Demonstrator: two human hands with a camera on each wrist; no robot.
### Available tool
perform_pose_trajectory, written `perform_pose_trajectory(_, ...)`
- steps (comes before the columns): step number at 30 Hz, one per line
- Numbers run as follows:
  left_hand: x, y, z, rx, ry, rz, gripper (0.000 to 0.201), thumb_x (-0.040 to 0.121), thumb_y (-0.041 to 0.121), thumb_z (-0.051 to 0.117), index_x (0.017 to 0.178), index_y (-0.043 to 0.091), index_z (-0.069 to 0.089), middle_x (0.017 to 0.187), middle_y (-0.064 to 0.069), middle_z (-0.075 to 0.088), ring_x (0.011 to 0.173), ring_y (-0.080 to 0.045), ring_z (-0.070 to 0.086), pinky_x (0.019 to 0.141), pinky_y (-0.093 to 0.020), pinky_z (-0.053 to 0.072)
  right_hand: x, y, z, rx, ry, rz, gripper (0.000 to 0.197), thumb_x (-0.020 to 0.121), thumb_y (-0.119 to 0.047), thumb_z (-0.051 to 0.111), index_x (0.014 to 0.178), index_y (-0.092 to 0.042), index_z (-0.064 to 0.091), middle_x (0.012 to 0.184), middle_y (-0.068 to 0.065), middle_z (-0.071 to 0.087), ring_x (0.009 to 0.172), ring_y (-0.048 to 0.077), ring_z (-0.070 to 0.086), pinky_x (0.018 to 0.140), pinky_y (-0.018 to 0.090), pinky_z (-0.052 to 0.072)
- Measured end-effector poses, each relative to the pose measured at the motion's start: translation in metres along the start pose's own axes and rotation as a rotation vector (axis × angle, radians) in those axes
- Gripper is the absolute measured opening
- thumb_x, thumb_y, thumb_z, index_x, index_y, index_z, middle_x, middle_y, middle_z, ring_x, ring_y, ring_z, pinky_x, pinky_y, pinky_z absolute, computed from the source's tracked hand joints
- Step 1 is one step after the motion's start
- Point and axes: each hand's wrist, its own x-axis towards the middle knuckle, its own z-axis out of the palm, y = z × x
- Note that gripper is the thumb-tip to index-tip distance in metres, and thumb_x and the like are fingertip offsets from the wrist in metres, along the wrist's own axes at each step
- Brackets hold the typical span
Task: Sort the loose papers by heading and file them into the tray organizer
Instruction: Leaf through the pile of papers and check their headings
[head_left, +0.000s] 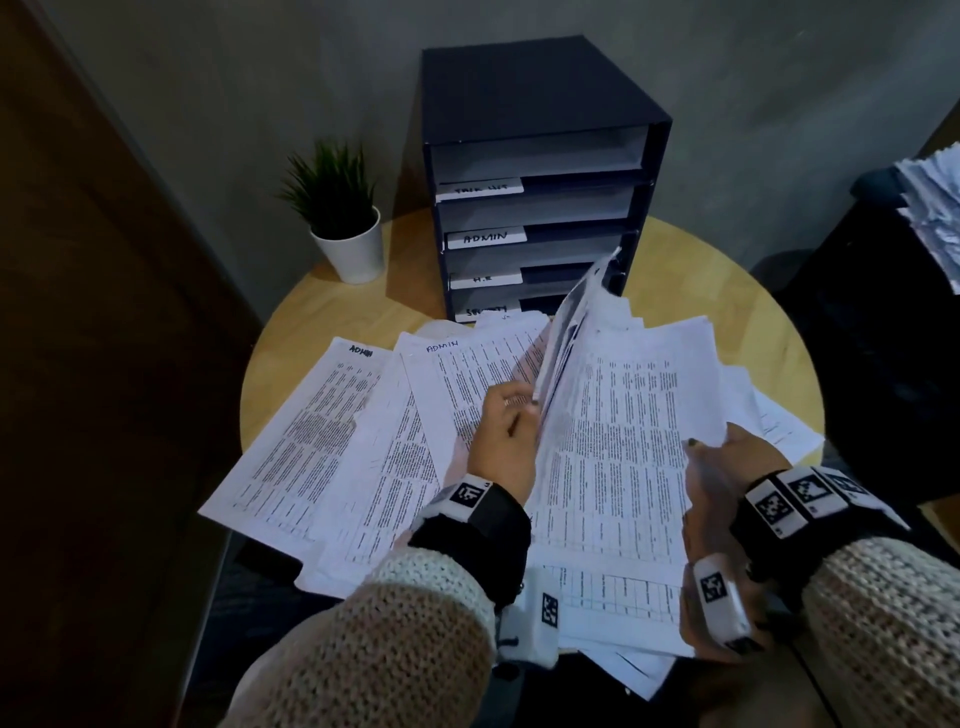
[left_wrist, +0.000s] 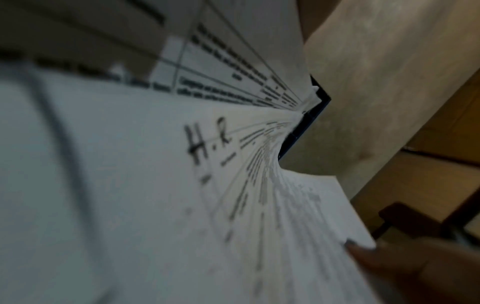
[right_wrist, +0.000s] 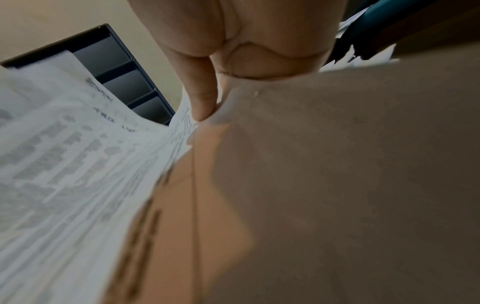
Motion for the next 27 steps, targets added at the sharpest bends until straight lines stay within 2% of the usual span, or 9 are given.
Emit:
perform_pose_trajectory(5, 0.01, 0.009, -0.017, -0.102, 0.01, -0.212, 0.022, 0.099, 0.017, 0.042, 0.096, 0.018, 0.064, 0.075, -0.001, 0.065, 0.065, -0.015, 0.056, 0.058, -0.023, 0.046, 0.0, -0.002, 0.0, 0.101, -0.093, -0.044, 0.035, 0.089, -0.024, 0.058, 0.12, -0.008, 0.054, 0.116, 0.016, 0.063, 0.107, 0.032, 0.059, 0.098, 0.041, 0.044)
perform_pose_trajectory(8, 0.018, -0.005, -0.034, 0.128, 0.019, -0.261, 0.014, 0.087, 0.015, 0.059, 0.087, 0.022, 0.071, 0.087, -0.001, 0.069, 0.078, -0.018, 0.061, 0.071, -0.022, 0.047, -0.005, -0.008, 0.004, 0.019, -0.096, -0.127, 0.038, 0.089, -0.019, 0.057, 0.126, -0.011, 0.053, 0.123, 0.015, 0.061, 0.112, 0.031, 0.057, 0.093, 0.031, 0.041)
perform_pose_trajectory(11, 0.024, -0.012, -0.055, 0.245, 0.121, -0.358, 0.007, 0.071, 0.027, 0.073, 0.073, 0.031, 0.067, 0.109, 0.002, 0.069, 0.091, -0.018, 0.063, 0.084, -0.021, 0.047, -0.009, -0.012, 0.007, -0.026, -0.082, -0.155, 0.042, 0.089, -0.018, 0.057, 0.13, -0.011, 0.051, 0.127, 0.015, 0.059, 0.116, 0.03, 0.055, 0.095, 0.033, 0.039)
perform_pose_trajectory(13, 0.026, -0.014, -0.064, 0.347, 0.214, -0.422, 0.036, 0.065, 0.03, 0.075, 0.098, 0.033, 0.06, 0.126, 0.001, 0.052, 0.105, -0.024, 0.057, 0.091, -0.03, 0.046, -0.01, -0.014, 0.007, -0.04, -0.07, -0.17, 0.042, 0.089, -0.017, 0.057, 0.13, -0.008, 0.052, 0.127, 0.016, 0.058, 0.118, 0.03, 0.053, 0.095, 0.032, 0.038)
perform_pose_trajectory(15, 0.029, -0.017, -0.066, 0.18, 0.249, -0.44, 0.074, 0.067, 0.018, 0.078, 0.132, 0.025, 0.041, 0.136, -0.009, 0.044, 0.113, -0.028, 0.052, 0.096, -0.037, 0.045, -0.01, -0.014, 0.007, -0.057, -0.079, -0.17, 0.042, 0.09, -0.017, 0.057, 0.13, -0.007, 0.051, 0.128, 0.016, 0.058, 0.119, 0.031, 0.053, 0.096, 0.032, 0.038)
perform_pose_trajectory(17, 0.027, -0.015, -0.058, -0.01, 0.247, -0.409, 0.078, 0.075, 0.006, 0.075, 0.14, 0.014, 0.033, 0.136, -0.014, 0.048, 0.108, -0.026, 0.055, 0.092, -0.035, 0.047, -0.01, -0.013, 0.007, -0.05, -0.079, -0.162, 0.041, 0.09, -0.018, 0.056, 0.129, -0.007, 0.052, 0.127, 0.017, 0.058, 0.118, 0.032, 0.053, 0.097, 0.034, 0.038)
perform_pose_trajectory(21, 0.018, -0.011, -0.042, 0.333, 0.231, -0.193, 0.028, 0.09, 0.017, 0.057, 0.118, 0.012, 0.061, 0.113, -0.012, 0.064, 0.098, -0.026, 0.062, 0.078, -0.027, 0.047, -0.008, -0.008, 0.004, 0.007, -0.083, -0.142, 0.037, 0.091, -0.017, 0.057, 0.125, -0.004, 0.055, 0.124, 0.02, 0.06, 0.115, 0.034, 0.055, 0.098, 0.039, 0.039)
perform_pose_trajectory(23, 0.012, -0.01, -0.035, 0.435, 0.149, -0.1, 0.033, 0.093, 0.01, 0.047, 0.122, 0.017, 0.062, 0.114, -0.01, 0.063, 0.091, -0.026, 0.061, 0.075, -0.025, 0.047, -0.007, -0.007, 0.004, 0.025, -0.096, -0.144, 0.038, 0.09, -0.018, 0.058, 0.126, -0.005, 0.055, 0.125, 0.02, 0.06, 0.116, 0.035, 0.055, 0.099, 0.04, 0.04)
perform_pose_trajectory(27, -0.002, -0.004, -0.027, 0.406, -0.044, 0.037, 0.052, 0.099, 0.007, 0.037, 0.139, 0.039, 0.042, 0.137, 0.006, 0.047, 0.117, -0.016, 0.052, 0.103, -0.022, 0.038, -0.006, -0.007, 0.005, 0.036, -0.099, -0.133, 0.038, 0.091, -0.018, 0.057, 0.127, -0.006, 0.055, 0.124, 0.02, 0.06, 0.114, 0.035, 0.055, 0.098, 0.04, 0.04)
